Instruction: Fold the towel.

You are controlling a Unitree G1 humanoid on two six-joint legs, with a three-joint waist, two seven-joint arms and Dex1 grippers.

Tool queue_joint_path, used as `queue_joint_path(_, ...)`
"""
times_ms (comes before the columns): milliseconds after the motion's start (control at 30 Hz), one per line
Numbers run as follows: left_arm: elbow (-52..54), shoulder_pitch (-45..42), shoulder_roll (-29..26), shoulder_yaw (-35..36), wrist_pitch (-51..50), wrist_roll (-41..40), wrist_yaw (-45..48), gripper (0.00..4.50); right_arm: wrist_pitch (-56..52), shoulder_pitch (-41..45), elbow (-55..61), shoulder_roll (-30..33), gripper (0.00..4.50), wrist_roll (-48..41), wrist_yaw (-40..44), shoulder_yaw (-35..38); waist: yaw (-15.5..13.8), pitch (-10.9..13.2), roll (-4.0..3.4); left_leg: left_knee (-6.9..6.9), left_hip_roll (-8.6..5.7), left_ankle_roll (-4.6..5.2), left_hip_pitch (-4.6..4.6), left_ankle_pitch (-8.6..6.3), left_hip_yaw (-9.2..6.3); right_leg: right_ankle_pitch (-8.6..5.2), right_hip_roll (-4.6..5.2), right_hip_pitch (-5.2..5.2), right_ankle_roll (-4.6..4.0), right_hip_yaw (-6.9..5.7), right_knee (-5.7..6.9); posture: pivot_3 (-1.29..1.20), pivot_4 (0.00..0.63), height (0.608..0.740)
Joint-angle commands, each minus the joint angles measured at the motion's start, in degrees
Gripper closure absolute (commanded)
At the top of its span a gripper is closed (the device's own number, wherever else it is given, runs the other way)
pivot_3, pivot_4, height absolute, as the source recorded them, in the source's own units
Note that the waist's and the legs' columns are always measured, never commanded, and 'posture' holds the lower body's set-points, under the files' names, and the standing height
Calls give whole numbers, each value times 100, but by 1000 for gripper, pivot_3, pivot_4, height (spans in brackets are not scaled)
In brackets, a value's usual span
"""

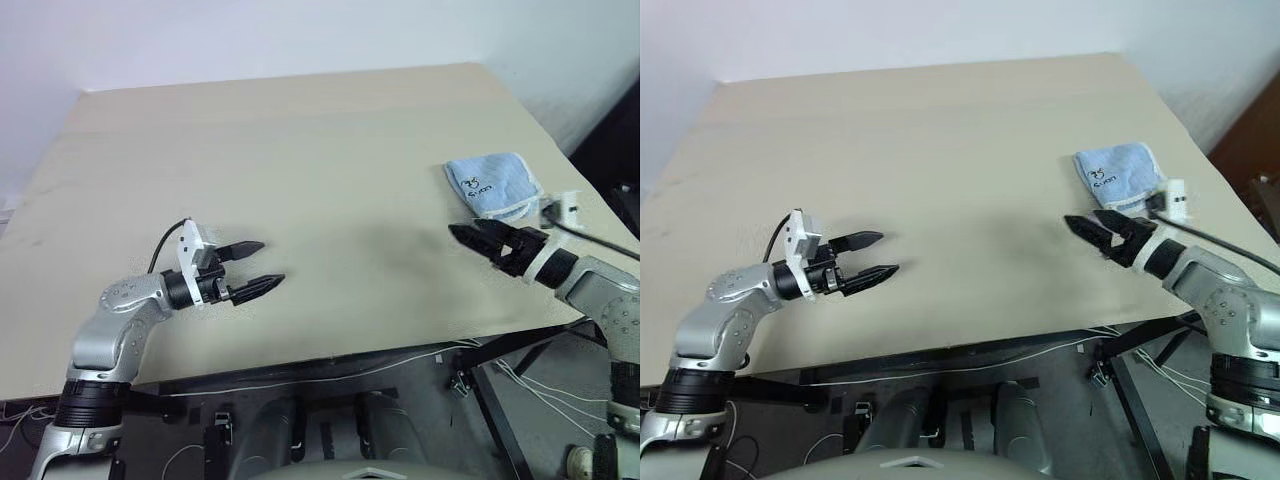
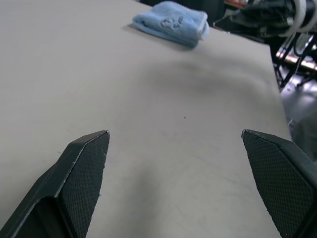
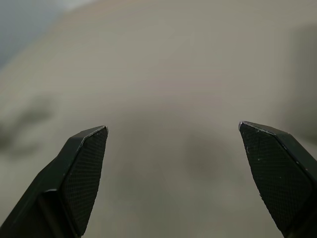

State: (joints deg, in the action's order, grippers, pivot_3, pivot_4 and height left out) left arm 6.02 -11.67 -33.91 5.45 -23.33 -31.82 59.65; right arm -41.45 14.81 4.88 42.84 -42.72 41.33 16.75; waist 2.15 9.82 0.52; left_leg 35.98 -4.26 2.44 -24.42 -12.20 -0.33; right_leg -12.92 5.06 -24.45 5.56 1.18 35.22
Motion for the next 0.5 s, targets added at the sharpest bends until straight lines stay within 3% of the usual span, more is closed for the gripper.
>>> queue_joint_path(33,383,124,-192,15,146,55,119,0,788,51,246,240,33,573,721,-453,-10,0,2,3,0,-8,0,-6,0,0,0,3,0,1,0,0,150,740)
queue_joint_path(300,564,526,-318,174,400,146,67,0,1521,162,136,119,33,1182,1110,-891,-146,0,1,-2,1,-11,-2,-10,0,-1,2,-4,-4,3,-2,0,150,740)
queue_joint_path(500,676,665,-420,280,436,51,115,0,1539,130,59,147,33,1084,1492,-825,-163,1,3,-1,1,-10,-7,-11,0,-1,4,-3,-5,3,-8,0,150,740)
